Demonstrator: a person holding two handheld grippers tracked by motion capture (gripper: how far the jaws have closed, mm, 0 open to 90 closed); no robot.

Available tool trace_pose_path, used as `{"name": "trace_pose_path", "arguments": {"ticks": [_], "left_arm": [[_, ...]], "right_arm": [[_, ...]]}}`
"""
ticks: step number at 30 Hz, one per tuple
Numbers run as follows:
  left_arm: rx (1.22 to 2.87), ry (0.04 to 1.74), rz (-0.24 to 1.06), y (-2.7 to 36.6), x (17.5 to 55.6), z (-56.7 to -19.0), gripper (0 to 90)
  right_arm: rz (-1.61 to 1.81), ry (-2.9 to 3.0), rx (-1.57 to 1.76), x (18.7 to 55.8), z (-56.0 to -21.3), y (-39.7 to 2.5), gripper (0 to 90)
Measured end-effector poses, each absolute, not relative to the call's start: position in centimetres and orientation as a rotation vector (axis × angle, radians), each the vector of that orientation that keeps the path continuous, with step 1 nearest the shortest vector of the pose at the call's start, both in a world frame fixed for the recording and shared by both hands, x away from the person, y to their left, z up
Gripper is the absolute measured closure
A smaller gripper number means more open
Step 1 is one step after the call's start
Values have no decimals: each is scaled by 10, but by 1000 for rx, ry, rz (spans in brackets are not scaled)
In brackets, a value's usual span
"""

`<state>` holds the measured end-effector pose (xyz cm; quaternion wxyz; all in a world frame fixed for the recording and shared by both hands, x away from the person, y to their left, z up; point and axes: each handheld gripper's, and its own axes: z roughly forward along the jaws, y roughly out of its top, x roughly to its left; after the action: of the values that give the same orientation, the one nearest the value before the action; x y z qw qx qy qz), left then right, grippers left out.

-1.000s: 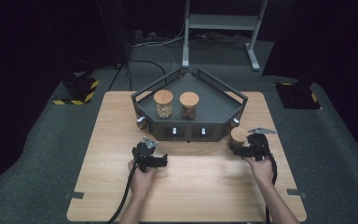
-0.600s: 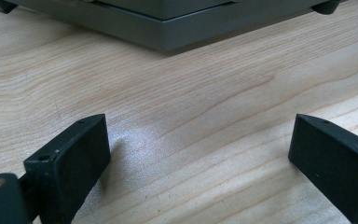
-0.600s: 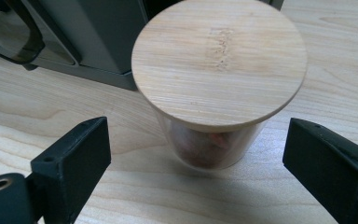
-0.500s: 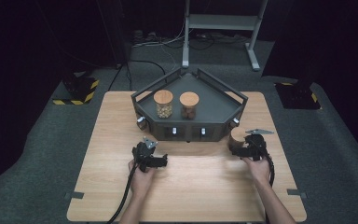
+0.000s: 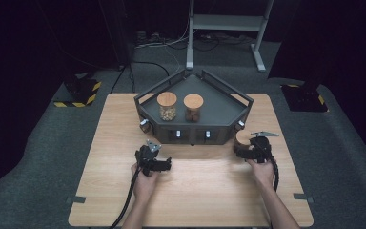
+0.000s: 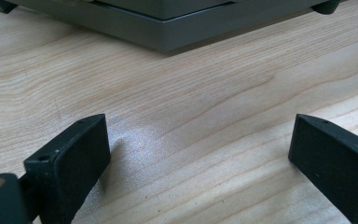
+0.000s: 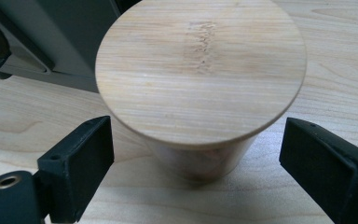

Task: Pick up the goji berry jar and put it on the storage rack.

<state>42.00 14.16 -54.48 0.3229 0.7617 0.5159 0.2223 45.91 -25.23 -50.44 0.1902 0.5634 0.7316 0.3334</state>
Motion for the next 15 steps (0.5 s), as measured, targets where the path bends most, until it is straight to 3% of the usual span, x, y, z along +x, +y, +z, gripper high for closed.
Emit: {"name": "trace_pose_path", "arguments": {"ticks": [15], "left_arm": [[2000, 1354, 584, 142, 420, -545, 54]], "right_arm": [[935, 2021, 1579, 468, -507, -245, 124]]}}
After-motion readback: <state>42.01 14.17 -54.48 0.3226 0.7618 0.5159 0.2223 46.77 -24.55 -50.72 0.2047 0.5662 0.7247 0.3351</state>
